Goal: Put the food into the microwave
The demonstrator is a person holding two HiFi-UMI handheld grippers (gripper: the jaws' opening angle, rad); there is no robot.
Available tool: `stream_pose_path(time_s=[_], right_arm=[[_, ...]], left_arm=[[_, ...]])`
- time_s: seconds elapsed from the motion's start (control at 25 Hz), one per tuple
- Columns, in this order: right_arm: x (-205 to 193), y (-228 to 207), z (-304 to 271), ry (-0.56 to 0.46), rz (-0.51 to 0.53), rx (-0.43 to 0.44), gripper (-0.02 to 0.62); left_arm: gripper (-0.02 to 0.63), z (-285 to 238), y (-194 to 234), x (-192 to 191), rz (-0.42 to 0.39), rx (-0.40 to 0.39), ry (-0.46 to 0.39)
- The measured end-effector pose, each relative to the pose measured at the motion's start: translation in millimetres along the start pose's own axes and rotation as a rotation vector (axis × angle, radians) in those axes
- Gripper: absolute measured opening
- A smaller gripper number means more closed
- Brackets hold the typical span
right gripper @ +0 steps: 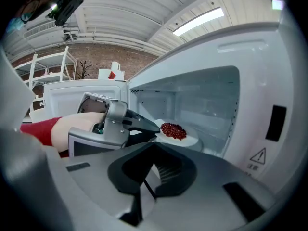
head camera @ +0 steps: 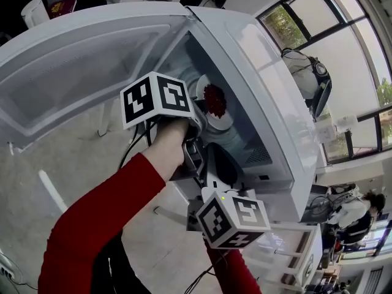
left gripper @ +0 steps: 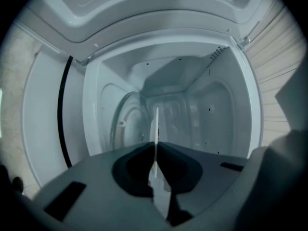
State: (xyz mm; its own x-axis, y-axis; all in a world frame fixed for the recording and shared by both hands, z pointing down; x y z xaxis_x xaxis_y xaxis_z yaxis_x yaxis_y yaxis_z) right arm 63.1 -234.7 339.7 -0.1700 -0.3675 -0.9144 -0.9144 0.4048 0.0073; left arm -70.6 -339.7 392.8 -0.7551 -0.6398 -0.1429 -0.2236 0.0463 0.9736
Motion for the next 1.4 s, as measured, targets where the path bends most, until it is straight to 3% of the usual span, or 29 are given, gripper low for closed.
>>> stream_pose_path(time_s=[0.48,1.0,1.4], right_arm=[[8,-1,-3,-0.003,0.008,-0.009,0.013],[11,-9,-6,0.001,0.015,-0.021,0.014],[14,-8,-14,0.009,0.023,-0.020,0.013]], left_arm=[[0.028,-11,-3,4,-0.025,0.024,0.055],[0.029,-22,-7,7,-0.113,0.114,0.105],[0.036,-27,-13,11,-0.318,0.222,0.130]])
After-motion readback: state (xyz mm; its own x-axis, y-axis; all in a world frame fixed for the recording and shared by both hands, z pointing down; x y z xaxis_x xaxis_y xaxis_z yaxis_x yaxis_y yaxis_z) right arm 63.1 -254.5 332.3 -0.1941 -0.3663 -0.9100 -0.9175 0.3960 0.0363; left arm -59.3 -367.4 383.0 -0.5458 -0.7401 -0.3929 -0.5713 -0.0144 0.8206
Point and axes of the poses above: the fingertips, and each gripper's own axes: z backward along the fingers, y to its left, x out of its top, the point moved 9 cm from there along z, backward along the fingers
